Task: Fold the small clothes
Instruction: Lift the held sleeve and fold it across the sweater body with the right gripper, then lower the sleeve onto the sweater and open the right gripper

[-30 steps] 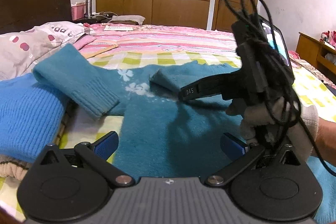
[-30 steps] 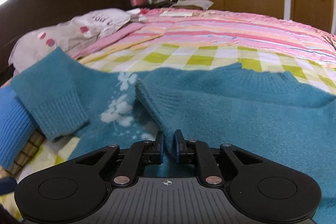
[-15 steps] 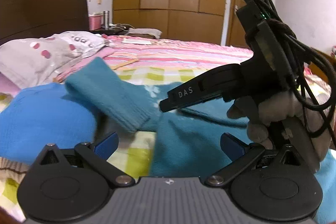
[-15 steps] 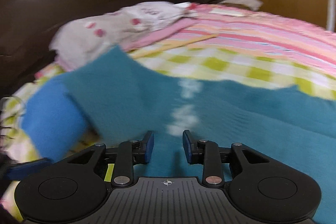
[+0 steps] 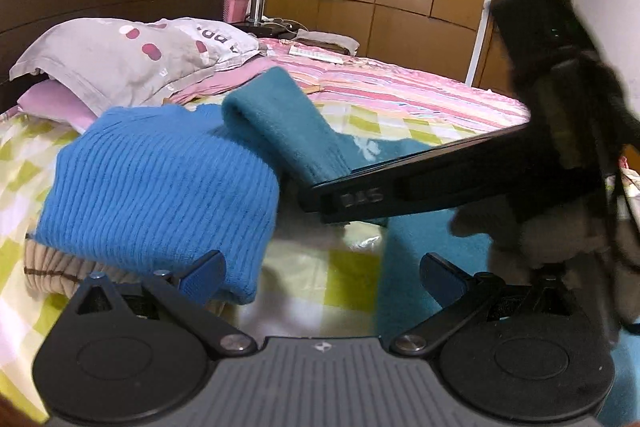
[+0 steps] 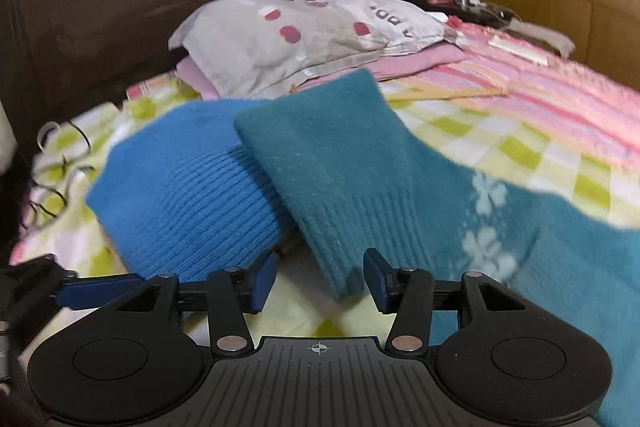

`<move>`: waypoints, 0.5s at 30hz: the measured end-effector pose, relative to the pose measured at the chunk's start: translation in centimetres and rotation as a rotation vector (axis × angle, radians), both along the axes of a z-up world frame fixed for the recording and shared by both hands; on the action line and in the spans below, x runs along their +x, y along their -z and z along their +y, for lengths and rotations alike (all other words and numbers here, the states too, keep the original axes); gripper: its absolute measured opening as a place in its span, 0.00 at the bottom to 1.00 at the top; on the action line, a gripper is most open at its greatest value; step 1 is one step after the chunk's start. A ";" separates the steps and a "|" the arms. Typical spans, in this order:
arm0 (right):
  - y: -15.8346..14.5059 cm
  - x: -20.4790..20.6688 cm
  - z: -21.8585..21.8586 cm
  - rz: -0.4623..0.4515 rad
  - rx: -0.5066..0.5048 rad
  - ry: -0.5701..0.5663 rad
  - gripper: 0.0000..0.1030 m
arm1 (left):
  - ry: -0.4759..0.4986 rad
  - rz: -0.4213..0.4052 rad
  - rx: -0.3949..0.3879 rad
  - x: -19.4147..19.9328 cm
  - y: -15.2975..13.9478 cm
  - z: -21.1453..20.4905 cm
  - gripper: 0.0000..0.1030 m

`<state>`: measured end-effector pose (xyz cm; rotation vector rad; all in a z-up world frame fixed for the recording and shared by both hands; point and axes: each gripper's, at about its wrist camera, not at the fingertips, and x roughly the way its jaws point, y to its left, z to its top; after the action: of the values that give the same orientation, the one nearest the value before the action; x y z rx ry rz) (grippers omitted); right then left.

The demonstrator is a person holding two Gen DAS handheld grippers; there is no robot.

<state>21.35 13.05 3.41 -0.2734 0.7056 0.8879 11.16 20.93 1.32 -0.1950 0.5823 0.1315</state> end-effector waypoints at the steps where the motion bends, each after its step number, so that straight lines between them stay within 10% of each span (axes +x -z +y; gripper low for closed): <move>1: 0.2 0.2 0.6 -0.016 -0.021 0.007 0.45 | 0.000 -0.001 0.001 0.0 0.0 0.0 1.00; 5: 0.0 1.4 0.8 -0.006 -0.039 0.062 0.10 | 0.001 -0.002 0.015 0.1 0.1 -0.3 1.00; 15: -7.5 1.9 -8.5 -0.270 -0.078 0.229 0.06 | 0.070 -0.033 0.057 0.4 -0.3 -2.9 1.00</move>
<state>23.24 4.59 10.93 -0.3665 0.5090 0.5920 11.51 18.07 1.60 -0.1208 0.5513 0.0769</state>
